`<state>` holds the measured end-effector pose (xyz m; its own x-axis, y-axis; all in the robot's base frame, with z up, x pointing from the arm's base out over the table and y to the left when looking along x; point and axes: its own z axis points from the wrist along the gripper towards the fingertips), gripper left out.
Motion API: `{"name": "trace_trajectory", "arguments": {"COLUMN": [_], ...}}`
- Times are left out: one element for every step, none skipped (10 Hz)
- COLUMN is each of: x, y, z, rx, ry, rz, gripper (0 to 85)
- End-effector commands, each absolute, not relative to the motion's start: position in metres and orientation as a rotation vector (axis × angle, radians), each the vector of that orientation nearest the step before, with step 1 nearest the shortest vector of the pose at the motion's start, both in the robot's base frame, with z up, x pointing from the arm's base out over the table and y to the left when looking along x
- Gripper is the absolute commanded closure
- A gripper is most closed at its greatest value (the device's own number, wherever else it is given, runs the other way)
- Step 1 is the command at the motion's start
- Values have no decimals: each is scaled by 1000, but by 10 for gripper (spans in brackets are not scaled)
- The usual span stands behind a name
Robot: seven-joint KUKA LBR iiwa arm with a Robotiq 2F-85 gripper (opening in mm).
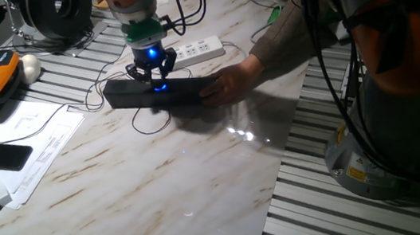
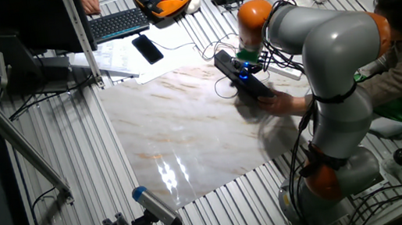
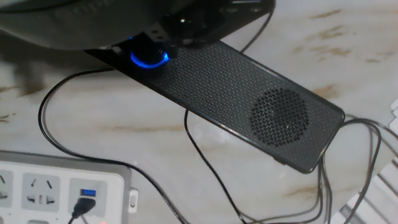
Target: Turn the knob to decrease the volume of the speaker
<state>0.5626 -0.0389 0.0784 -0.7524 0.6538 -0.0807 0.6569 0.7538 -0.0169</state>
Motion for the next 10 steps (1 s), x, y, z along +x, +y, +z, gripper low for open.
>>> {"name": "trace_trajectory", "arguments": {"x": [562, 562, 562, 562, 563, 563, 563, 563, 563, 563], "y": [-39, -38, -38, -38, -38, -38, -38, -38, -38, -38], "z": [78, 78, 78, 78, 78, 78, 78, 79, 79, 79], "rx": [1052, 1035, 1014, 981, 950, 923, 893, 847, 800, 767], "ry": [2894, 2907, 2917, 2931, 2942, 2952, 2966, 2987, 3010, 3027], "rz": [-66, -62, -64, -66, -72, -74, -74, -73, -66, -52], "gripper": [680, 680, 680, 680, 680, 680, 680, 680, 680, 680]}}
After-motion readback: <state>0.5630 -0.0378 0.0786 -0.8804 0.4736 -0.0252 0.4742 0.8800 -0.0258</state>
